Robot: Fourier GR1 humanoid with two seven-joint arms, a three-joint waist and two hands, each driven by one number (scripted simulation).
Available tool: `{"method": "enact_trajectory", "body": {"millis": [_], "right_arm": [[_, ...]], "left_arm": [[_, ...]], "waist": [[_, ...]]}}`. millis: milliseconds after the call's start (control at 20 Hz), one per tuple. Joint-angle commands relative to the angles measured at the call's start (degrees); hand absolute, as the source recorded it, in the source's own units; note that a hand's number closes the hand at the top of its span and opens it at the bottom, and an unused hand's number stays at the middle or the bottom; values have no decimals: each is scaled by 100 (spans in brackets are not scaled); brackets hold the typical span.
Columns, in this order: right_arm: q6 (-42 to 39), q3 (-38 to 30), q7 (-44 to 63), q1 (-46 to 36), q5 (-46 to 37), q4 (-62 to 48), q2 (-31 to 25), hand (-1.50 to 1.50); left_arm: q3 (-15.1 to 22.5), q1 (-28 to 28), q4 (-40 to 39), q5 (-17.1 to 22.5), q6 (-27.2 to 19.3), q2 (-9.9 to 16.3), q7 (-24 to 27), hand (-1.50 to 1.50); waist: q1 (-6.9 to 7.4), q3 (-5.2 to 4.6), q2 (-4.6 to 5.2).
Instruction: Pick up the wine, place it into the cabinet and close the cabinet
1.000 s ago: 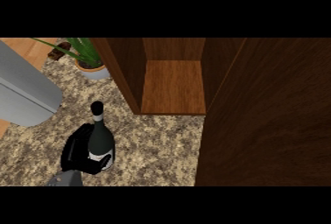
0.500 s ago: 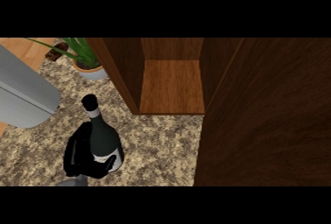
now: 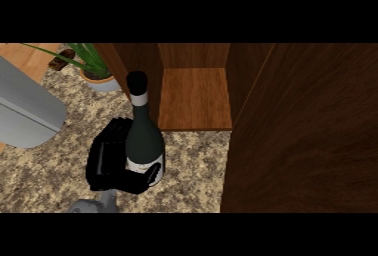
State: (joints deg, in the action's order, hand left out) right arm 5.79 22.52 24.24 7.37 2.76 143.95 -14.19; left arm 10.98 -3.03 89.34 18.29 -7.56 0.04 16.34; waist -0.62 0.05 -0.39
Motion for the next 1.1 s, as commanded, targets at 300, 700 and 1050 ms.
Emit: {"method": "enact_trajectory", "body": {"millis": [300, 700, 1050], "right_arm": [[-172, -356, 196, 467, 554, 1015, -51, -150], [-180, -165, 455, 381, 433, 1215, 42, -150], [-307, -561, 594, 117, 735, 1057, 28, -150]], "left_arm": [[823, -1169, 191, 160, -1914, -4, -1089, 150], [890, -2128, -768, 289, -2569, -4, -1161, 150], [1317, -2195, -2037, 689, -2649, -4, -81, 150]], "waist": [[-44, -1, 27], [-74, -4, 26], [-86, -7, 47]]}}
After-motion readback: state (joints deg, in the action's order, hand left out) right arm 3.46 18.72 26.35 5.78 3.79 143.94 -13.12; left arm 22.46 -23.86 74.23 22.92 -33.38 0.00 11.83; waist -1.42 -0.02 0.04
